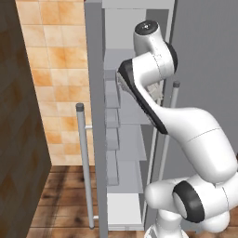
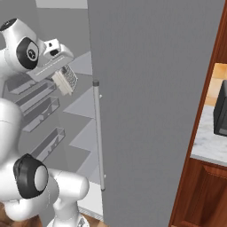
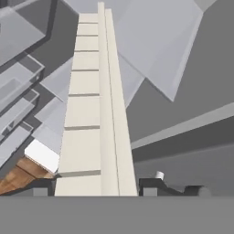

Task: The ice cube tray has been filled with water. Take the tray and place it in the freezer to make ice. Close the freezer door after placing the tray.

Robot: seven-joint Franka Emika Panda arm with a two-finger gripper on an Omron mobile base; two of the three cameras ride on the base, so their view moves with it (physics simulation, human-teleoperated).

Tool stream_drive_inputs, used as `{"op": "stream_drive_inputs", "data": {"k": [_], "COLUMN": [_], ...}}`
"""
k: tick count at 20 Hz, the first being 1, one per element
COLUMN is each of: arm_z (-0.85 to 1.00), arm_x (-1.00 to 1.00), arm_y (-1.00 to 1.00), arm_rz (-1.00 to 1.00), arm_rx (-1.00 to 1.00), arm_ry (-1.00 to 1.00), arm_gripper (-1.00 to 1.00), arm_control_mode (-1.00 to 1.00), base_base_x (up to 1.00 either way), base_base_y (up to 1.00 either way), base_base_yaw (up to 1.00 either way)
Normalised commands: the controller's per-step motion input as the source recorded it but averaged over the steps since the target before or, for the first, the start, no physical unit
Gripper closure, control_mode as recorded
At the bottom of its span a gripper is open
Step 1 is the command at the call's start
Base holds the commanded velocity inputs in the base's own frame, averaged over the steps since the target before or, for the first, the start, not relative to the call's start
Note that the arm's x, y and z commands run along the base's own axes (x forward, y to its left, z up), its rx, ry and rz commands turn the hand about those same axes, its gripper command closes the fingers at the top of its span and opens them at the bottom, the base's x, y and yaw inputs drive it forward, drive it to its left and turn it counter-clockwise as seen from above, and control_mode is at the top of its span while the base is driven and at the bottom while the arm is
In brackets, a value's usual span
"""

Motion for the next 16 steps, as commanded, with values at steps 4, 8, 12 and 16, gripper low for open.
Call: {"op": "stream_drive_inputs", "data": {"k": [4, 8, 12, 16], "arm_z": [-0.29, -0.11, -0.02, -0.01], "arm_x": [0.03, -0.11, -0.34, -0.46], "arm_y": [0.0, 0.0, -0.03, -0.24], "arm_rz": [-0.22, -0.29, -0.32, -0.38], "arm_rx": [0.0, 0.0, 0.02, 0.08], "arm_ry": [-0.05, -0.08, -0.02, 0.0], "arm_gripper": [1.0, 1.0, 1.0, 1.0], "arm_control_mode": [-1.0, -1.0, -1.0, -1.0], "base_base_x": [0.0, 0.0, 0.0, 0.0], "base_base_y": [0.0, 0.0, 0.0, 0.0], "base_base_yaw": [0.0, 0.0, 0.0, 0.0]}}
